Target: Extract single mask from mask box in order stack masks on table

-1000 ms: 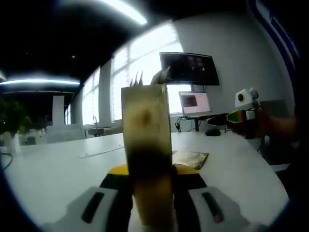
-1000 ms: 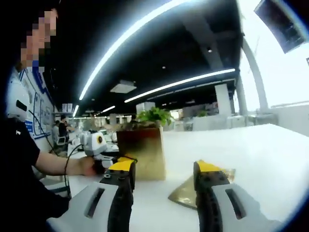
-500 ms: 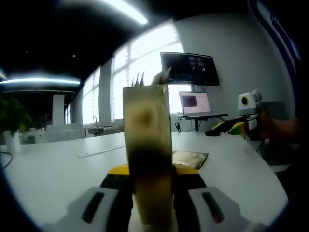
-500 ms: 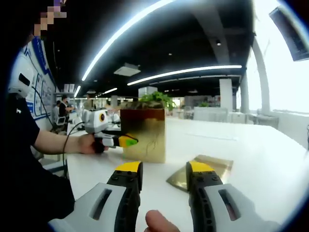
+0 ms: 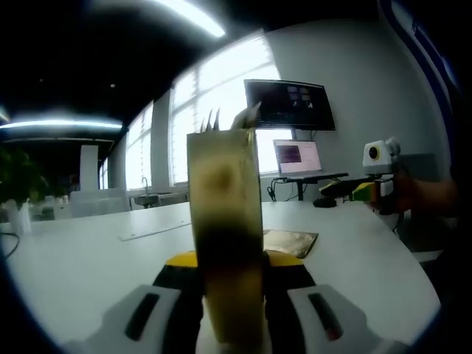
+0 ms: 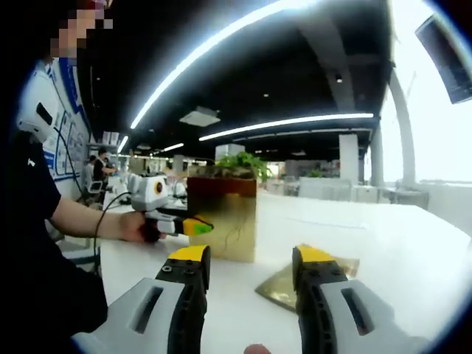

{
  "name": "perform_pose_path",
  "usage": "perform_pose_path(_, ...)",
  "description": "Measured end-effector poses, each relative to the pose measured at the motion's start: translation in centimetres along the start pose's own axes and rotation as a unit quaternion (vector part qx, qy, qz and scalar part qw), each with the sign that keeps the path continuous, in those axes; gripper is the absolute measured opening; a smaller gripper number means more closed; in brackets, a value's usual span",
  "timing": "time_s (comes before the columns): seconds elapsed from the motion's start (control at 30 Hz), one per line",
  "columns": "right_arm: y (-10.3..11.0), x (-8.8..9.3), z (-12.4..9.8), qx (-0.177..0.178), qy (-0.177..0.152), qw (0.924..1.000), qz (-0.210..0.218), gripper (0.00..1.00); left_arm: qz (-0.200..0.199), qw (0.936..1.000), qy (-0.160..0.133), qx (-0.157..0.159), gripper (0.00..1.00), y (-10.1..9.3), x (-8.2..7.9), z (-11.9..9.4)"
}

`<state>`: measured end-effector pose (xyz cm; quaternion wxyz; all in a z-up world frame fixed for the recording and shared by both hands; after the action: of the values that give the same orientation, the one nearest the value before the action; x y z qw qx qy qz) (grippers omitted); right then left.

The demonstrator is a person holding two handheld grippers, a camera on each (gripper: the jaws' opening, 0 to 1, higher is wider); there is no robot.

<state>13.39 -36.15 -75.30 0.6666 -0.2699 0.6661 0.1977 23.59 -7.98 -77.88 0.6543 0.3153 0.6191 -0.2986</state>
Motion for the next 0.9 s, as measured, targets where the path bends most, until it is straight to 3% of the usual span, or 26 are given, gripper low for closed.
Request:
perform_pose_path(0.3,-0.2,0.2,0.3,0.007,0.004,0.9998,0.018,0.53,0.0,1.0,0.0,0.0,0.33,0.0,0.0,0.0)
perform_pose_path(0.53,-0.9,-1.5,0.5,0.003,-0.01,0.9997,0.021,0.49,0.0,1.0,0.0,0.0,0.33,0.0,0.1,0.0)
perform_pose_path(0.67,-1.1,-3.5,0.7,-0.007,-0.042,0.9987,-0.027,0.38,0.003,1.0,0.0,-0.001,0.33,0.0,0.1,0.0)
perform_pose_path(0.9,-1.9,-6.4,1.6,-0.039,-0.02,0.997,-0.063,0.33,-0.002,1.0,-0.001,0.005,0.32,-0.1,0.1,0.0)
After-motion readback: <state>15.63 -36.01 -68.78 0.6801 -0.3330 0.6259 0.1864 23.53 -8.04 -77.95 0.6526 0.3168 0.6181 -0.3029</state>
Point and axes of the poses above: the point that each gripper's makers call its tool centre point, and the gripper's own axes: z roughly forward along the fingers, y roughly to its left, x roughly out of its underside, the point moved 9 cm from there along -z, roughly backward along the fingers, and after that the axes turned 2 degrees about -z, right-handed, at the moved point
